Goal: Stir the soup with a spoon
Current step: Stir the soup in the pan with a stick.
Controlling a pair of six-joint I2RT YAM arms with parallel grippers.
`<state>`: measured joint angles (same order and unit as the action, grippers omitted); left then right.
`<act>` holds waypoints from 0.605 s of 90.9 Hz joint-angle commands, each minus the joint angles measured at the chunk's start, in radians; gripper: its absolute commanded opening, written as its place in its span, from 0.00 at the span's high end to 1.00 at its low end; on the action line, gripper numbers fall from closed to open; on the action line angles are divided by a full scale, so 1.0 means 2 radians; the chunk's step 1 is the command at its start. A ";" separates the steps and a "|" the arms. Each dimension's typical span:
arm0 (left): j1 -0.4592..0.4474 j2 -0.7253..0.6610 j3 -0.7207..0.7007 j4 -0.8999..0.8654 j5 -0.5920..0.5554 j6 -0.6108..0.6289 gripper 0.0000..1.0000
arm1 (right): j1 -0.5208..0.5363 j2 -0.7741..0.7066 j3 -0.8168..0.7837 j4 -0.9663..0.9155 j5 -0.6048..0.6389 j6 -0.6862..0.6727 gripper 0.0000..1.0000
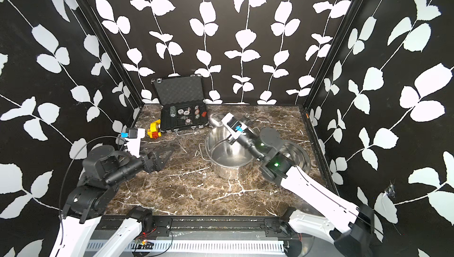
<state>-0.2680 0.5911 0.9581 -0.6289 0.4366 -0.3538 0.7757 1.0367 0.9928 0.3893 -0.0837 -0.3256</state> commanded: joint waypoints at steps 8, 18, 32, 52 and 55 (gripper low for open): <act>-0.001 0.023 -0.034 0.035 -0.023 0.041 0.01 | -0.044 -0.035 -0.021 -0.114 0.027 0.042 1.00; -0.001 0.034 -0.056 0.058 -0.030 0.042 0.01 | -0.071 -0.033 -0.035 -0.132 0.028 0.044 1.00; -0.001 0.050 -0.073 0.082 -0.025 0.039 0.01 | -0.105 -0.010 -0.050 -0.121 0.009 0.073 1.00; -0.001 0.073 -0.077 0.070 -0.032 0.060 0.01 | -0.131 0.023 -0.067 -0.108 -0.006 0.078 1.00; -0.001 0.074 -0.078 0.068 -0.034 0.064 0.01 | -0.133 0.024 -0.069 -0.114 -0.010 0.076 1.00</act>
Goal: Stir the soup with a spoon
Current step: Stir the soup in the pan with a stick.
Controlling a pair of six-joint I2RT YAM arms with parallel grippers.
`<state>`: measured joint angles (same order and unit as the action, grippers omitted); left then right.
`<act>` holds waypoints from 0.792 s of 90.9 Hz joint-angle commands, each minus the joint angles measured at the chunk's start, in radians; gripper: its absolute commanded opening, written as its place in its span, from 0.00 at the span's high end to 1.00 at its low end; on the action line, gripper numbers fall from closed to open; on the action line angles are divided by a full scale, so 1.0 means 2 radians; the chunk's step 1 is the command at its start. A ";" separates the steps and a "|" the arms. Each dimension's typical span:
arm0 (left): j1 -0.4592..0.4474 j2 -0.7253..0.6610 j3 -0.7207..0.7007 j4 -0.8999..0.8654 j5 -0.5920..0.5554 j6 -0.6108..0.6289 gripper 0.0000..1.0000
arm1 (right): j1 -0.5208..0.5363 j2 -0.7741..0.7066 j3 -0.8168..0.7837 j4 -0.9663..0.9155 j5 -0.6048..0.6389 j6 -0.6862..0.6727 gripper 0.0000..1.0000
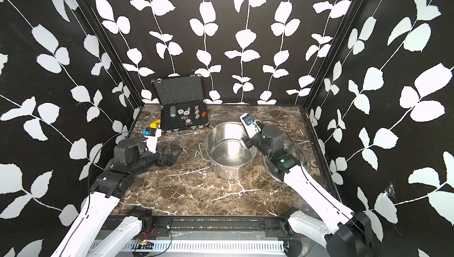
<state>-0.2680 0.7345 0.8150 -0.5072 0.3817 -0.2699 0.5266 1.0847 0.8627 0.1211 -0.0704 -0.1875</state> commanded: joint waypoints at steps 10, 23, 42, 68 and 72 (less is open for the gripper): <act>-0.001 0.001 -0.009 0.004 -0.015 0.034 0.01 | -0.009 0.001 -0.006 -0.010 -0.049 -0.005 1.00; -0.001 -0.011 -0.015 0.002 -0.037 0.056 0.01 | -0.008 0.001 -0.006 -0.047 -0.102 -0.006 1.00; -0.001 -0.025 -0.028 0.005 -0.054 0.075 0.01 | 0.036 0.013 0.006 -0.075 -0.141 -0.032 1.00; -0.001 -0.041 -0.054 0.030 -0.063 0.074 0.01 | 0.107 0.139 0.106 -0.068 -0.152 -0.071 1.00; -0.001 -0.042 -0.058 0.031 -0.065 0.073 0.01 | 0.109 0.164 0.123 -0.064 -0.156 -0.071 1.00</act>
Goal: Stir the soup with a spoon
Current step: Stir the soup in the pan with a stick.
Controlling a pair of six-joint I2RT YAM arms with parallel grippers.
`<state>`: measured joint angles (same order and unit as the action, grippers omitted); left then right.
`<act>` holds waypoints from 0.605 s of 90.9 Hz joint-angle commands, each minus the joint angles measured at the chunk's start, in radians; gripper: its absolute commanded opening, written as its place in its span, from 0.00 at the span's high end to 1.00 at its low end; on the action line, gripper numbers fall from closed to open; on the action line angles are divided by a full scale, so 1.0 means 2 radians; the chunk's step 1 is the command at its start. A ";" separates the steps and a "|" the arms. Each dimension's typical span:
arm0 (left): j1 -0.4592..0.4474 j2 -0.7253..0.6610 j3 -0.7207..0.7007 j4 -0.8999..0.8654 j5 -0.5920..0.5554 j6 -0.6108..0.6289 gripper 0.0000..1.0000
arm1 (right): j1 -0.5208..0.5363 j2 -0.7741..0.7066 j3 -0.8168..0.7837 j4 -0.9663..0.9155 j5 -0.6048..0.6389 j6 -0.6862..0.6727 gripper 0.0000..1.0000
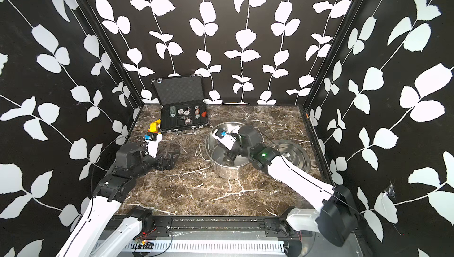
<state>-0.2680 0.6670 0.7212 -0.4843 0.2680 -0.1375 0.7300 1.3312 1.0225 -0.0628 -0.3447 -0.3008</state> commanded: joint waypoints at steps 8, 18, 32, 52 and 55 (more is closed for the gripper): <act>-0.001 -0.011 -0.015 0.019 -0.009 0.005 0.01 | 0.007 0.082 0.073 0.043 -0.021 -0.013 1.00; -0.001 -0.012 -0.018 0.021 -0.011 0.002 0.01 | 0.004 0.123 0.113 0.048 -0.022 -0.016 1.00; -0.001 -0.012 -0.019 0.021 -0.013 0.002 0.01 | -0.015 0.174 0.167 0.048 -0.033 -0.004 1.00; -0.001 -0.009 -0.019 0.023 -0.014 0.002 0.01 | -0.057 0.189 0.184 0.054 -0.037 0.011 1.00; -0.001 -0.009 -0.019 0.023 -0.015 0.003 0.01 | -0.064 0.186 0.181 0.056 -0.037 0.014 1.00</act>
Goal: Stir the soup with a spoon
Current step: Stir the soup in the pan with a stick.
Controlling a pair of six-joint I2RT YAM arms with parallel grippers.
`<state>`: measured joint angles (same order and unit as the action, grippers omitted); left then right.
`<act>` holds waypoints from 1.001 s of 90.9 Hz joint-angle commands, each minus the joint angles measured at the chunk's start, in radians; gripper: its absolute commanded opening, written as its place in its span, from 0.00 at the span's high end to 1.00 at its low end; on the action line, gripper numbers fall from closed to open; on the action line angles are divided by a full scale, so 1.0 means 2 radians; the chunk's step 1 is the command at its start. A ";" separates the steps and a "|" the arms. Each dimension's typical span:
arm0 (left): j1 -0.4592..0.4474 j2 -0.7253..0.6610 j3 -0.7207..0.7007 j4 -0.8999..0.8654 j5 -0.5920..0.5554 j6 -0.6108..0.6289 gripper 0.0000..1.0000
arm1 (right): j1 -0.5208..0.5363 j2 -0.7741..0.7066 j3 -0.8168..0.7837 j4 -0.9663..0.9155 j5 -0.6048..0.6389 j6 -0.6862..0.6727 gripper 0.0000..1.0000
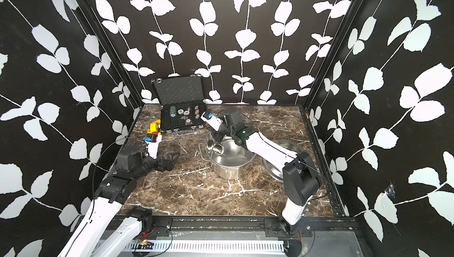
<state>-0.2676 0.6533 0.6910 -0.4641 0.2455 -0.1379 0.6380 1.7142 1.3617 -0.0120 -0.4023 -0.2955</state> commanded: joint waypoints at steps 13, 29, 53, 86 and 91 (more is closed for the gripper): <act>-0.001 -0.001 -0.003 0.013 -0.004 0.003 0.01 | -0.044 -0.028 -0.013 0.036 -0.005 0.014 1.00; -0.001 0.001 -0.003 0.013 -0.005 0.004 0.01 | -0.078 -0.073 -0.059 0.028 0.003 0.013 1.00; -0.001 0.001 -0.003 0.013 -0.005 0.005 0.01 | -0.116 -0.155 -0.126 -0.004 0.033 0.005 1.00; -0.001 0.002 -0.001 0.014 -0.010 0.005 0.01 | -0.113 -0.279 -0.214 -0.062 -0.021 0.007 1.00; -0.001 0.003 -0.003 0.014 -0.010 0.005 0.01 | -0.105 -0.301 -0.226 -0.064 -0.029 0.008 1.00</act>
<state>-0.2676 0.6598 0.6910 -0.4576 0.2306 -0.1375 0.4034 1.1950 0.9417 -0.1329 -0.3897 -0.2897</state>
